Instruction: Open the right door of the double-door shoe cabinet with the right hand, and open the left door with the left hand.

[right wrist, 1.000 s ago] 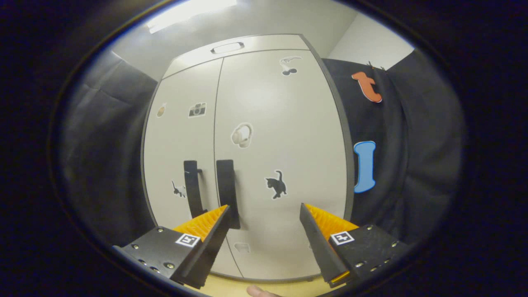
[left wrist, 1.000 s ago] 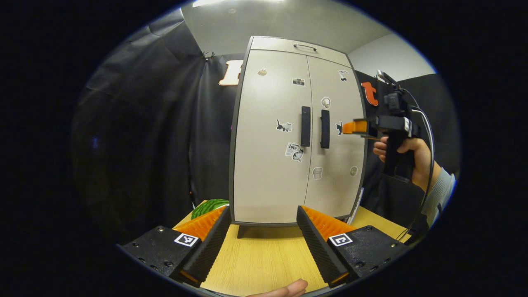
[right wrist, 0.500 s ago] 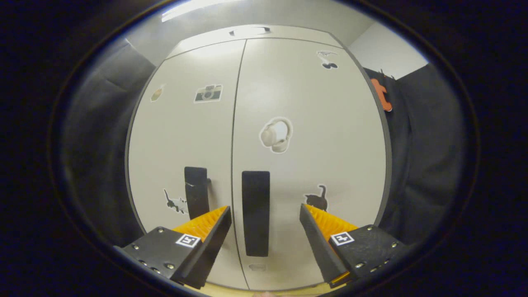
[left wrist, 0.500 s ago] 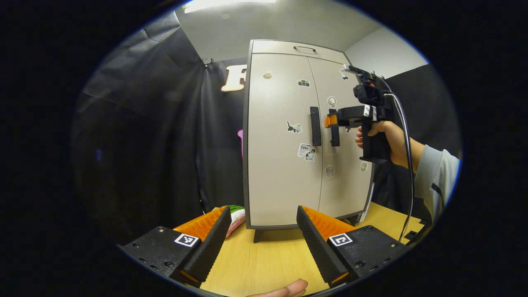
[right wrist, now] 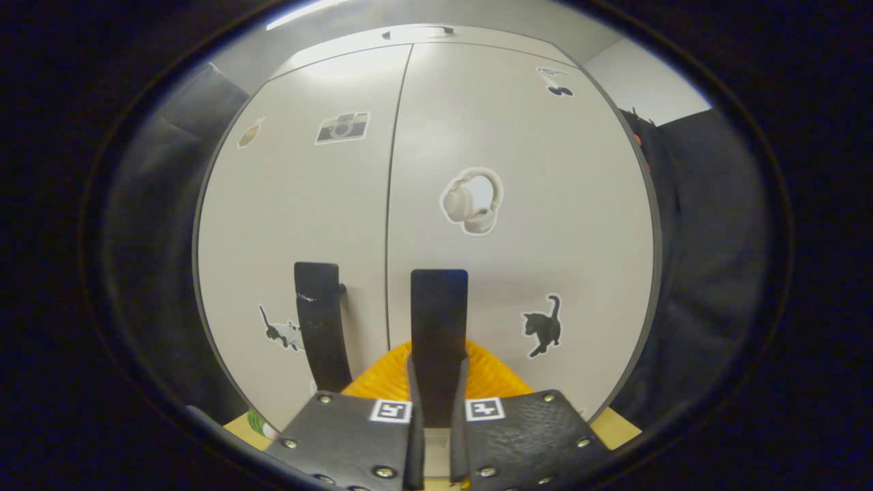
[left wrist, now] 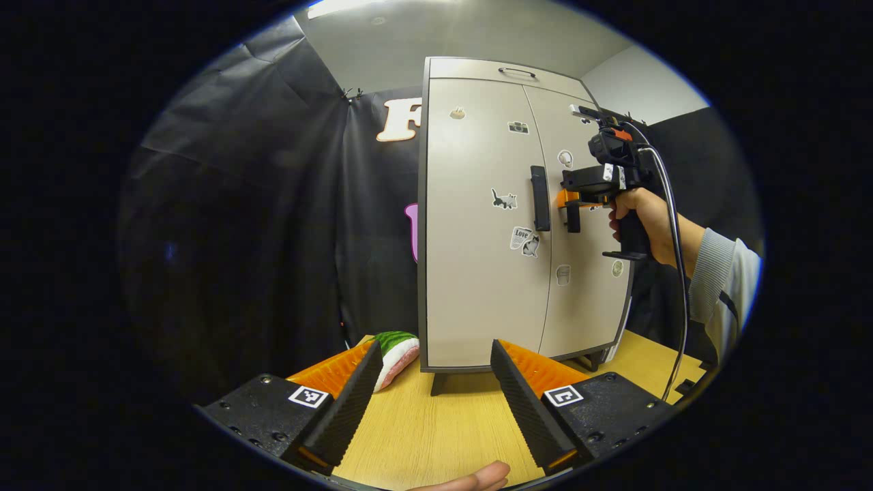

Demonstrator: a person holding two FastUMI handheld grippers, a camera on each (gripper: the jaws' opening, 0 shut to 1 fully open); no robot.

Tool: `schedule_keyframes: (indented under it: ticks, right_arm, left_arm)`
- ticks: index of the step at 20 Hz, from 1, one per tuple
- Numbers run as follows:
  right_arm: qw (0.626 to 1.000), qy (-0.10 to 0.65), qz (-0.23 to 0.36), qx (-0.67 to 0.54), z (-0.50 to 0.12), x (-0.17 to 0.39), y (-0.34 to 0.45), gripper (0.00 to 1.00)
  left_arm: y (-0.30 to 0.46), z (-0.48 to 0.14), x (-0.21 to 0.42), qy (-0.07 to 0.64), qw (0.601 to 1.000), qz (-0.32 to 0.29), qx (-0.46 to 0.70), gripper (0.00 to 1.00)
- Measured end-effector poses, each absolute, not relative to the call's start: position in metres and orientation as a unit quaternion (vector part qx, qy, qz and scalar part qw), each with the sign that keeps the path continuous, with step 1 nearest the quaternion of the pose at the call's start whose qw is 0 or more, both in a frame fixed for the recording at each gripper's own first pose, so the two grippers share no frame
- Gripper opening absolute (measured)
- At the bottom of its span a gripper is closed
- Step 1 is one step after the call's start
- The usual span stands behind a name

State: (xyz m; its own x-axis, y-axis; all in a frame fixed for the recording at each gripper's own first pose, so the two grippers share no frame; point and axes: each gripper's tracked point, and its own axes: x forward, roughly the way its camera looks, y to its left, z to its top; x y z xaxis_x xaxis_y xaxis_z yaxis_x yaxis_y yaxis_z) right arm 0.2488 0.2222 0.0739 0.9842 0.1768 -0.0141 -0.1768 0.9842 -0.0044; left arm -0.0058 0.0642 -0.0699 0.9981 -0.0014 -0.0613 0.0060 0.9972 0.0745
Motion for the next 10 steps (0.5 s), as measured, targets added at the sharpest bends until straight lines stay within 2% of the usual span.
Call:
schedule_keyframes:
  ticks: [7,10]
  right_arm:
    - [0.988,0.021,0.154,-0.002,0.074,0.215,0.206,0.14]
    - [0.986,0.025,0.162,-0.005,0.074,0.197,0.193,0.14]
  left_arm:
    - [0.055,-0.059,-0.018,0.021,0.999,0.010,0.033,0.99]
    - [0.048,-0.057,-0.020,0.021,0.999,0.009,0.031,0.99]
